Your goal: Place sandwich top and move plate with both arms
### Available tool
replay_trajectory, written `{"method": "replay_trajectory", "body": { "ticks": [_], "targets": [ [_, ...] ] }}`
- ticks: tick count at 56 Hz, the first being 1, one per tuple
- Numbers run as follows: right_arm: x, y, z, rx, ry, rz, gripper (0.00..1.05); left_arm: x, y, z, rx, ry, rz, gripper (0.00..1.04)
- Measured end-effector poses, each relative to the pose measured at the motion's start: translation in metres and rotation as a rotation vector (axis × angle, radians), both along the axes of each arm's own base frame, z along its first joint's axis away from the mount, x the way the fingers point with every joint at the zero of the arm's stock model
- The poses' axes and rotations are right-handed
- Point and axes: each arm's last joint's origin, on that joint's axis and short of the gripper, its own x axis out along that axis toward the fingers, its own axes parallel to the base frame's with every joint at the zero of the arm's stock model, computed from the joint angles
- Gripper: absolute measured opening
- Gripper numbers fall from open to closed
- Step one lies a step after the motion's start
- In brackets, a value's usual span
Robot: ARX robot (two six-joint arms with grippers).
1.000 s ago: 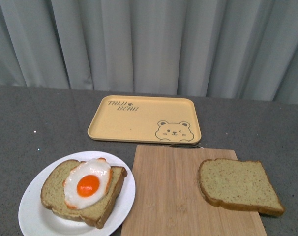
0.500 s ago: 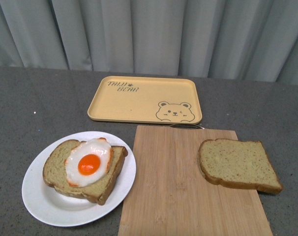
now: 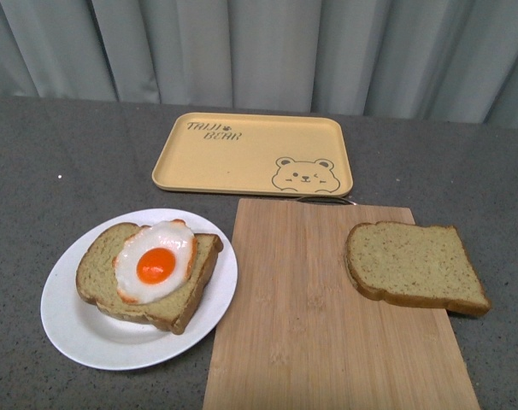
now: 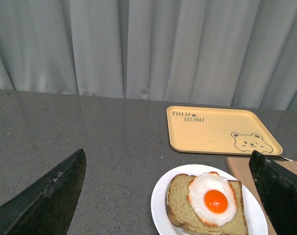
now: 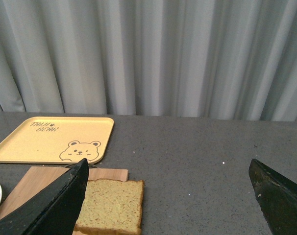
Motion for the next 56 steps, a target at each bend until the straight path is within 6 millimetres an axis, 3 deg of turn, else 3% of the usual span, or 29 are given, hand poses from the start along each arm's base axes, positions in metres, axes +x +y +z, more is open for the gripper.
{"method": "replay_trajectory", "body": {
  "ticks": [8, 12, 16, 26, 36, 48, 56],
  "targets": [
    [0.000, 0.000, 0.000, -0.008, 0.004, -0.012, 0.95, 0.000, 0.000, 0.000, 0.000, 0.000, 0.000, 0.98],
    [0.004, 0.001, -0.003, -0.135, 0.085, -0.198, 0.95, 0.000, 0.000, 0.000, 0.000, 0.000, 0.002, 0.98],
    [0.012, 0.000, -0.004, -0.181, 0.135, -0.214, 0.95, 0.000, 0.000, 0.000, 0.000, 0.000, 0.001, 0.98],
    [0.063, -0.016, -0.002, -0.041, 0.327, -0.037, 0.95, 0.000, 0.000, 0.000, 0.000, 0.000, 0.000, 0.98],
    [0.114, -0.037, -0.026, 0.138, 0.572, 0.077, 0.95, 0.000, 0.000, 0.000, 0.000, 0.000, 0.000, 0.98],
    [0.155, -0.054, -0.060, 0.339, 0.812, 0.179, 0.95, 0.000, 0.000, 0.000, 0.000, 0.000, 0.000, 0.98],
    [0.174, -0.060, -0.075, 0.429, 0.871, 0.217, 0.95, 0.000, 0.000, 0.000, 0.000, 0.000, 0.000, 0.98]
  ]
}}
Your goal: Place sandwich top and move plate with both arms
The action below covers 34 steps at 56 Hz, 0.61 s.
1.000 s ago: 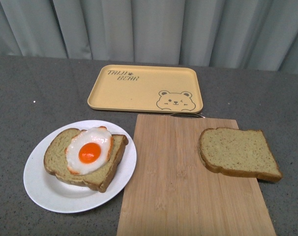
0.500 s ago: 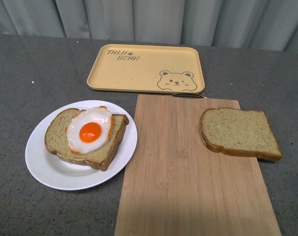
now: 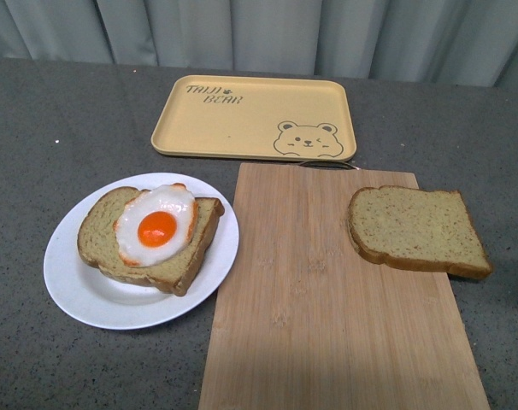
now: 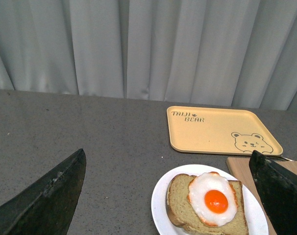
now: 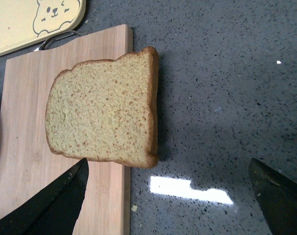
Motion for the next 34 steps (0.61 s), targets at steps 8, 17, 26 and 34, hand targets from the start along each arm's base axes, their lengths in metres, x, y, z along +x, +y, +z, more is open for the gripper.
{"method": "replay_trajectory", "body": {
  "ticks": [8, 17, 26, 34],
  "targets": [
    [0.014, 0.002, -0.017, 0.064, 0.056, -0.002, 0.95, 0.000, 0.000, 0.000, 0.000, 0.000, 0.000, 0.98],
    [0.025, 0.008, -0.034, 0.162, 0.104, 0.007, 0.95, 0.000, 0.000, 0.000, 0.000, 0.000, 0.000, 0.98],
    [0.040, 0.016, -0.048, 0.222, 0.137, 0.012, 0.95, 0.000, 0.000, 0.000, 0.000, 0.000, 0.000, 0.98],
    [0.050, 0.020, -0.061, 0.291, 0.175, -0.012, 0.95, 0.000, 0.000, 0.000, 0.000, 0.000, 0.000, 0.98]
  ]
}}
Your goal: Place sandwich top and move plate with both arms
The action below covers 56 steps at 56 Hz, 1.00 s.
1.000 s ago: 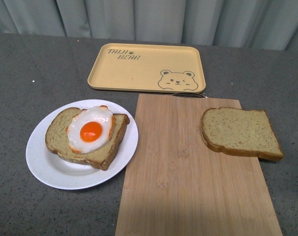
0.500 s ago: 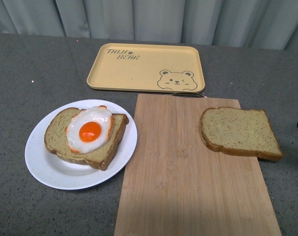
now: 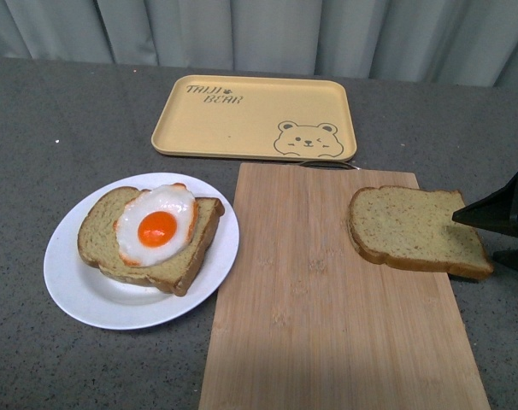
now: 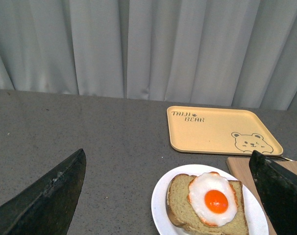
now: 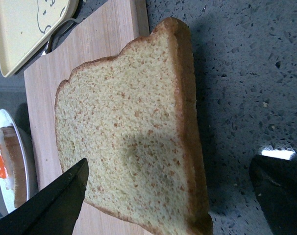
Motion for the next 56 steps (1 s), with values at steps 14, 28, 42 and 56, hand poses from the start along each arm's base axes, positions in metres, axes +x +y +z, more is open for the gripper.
{"method": "replay_trajectory", "body": {
  "ticks": [14, 28, 42, 56],
  "targets": [
    [0.007, 0.002, -0.007, 0.000, 0.050, -0.031, 0.61, 0.000, 0.000, 0.000, 0.000, 0.000, 0.000, 0.98],
    [0.006, 0.002, -0.009, -0.007, 0.065, -0.036, 0.18, 0.000, 0.000, 0.000, 0.000, 0.000, 0.000, 0.98],
    [0.001, 0.005, 0.022, 0.054, -0.042, -0.002, 0.01, 0.000, 0.000, 0.000, 0.000, 0.000, 0.000, 0.98],
    [0.004, 0.054, 0.071, 0.190, -0.256, 0.154, 0.01, 0.000, 0.000, 0.000, 0.000, 0.000, 0.000, 0.98]
  ]
}}
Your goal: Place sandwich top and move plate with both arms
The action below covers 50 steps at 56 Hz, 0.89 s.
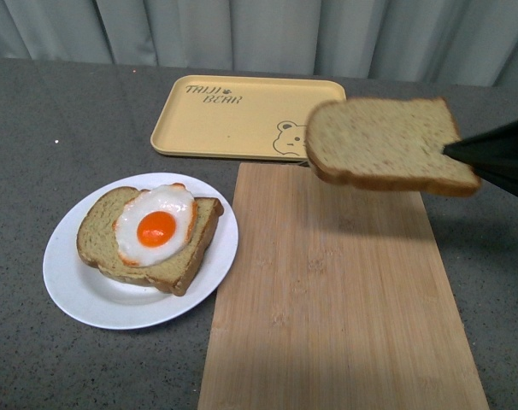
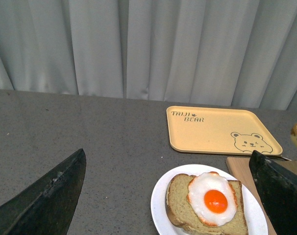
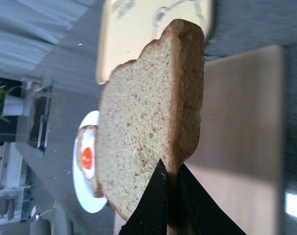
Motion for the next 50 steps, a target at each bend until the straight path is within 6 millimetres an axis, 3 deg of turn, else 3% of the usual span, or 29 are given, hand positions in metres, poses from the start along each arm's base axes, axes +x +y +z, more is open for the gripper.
{"method": "replay_trajectory", "body": {
  "ticks": [13, 25, 37, 50],
  "targets": [
    [0.008, 0.089, 0.001, 0.069, 0.007, 0.186, 0.01, 0.000, 0.000, 0.000, 0.000, 0.000, 0.000, 0.98],
    [0.020, 0.159, -0.023, 0.104, 0.143, 0.232, 0.01, 0.000, 0.000, 0.000, 0.000, 0.000, 0.000, 0.98],
    [0.027, 0.184, -0.038, 0.078, 0.208, 0.236, 0.01, 0.000, 0.000, 0.000, 0.000, 0.000, 0.000, 0.98],
    [0.026, 0.196, -0.054, 0.008, 0.290, 0.232, 0.01, 0.000, 0.000, 0.000, 0.000, 0.000, 0.000, 0.98]
  ]
}}
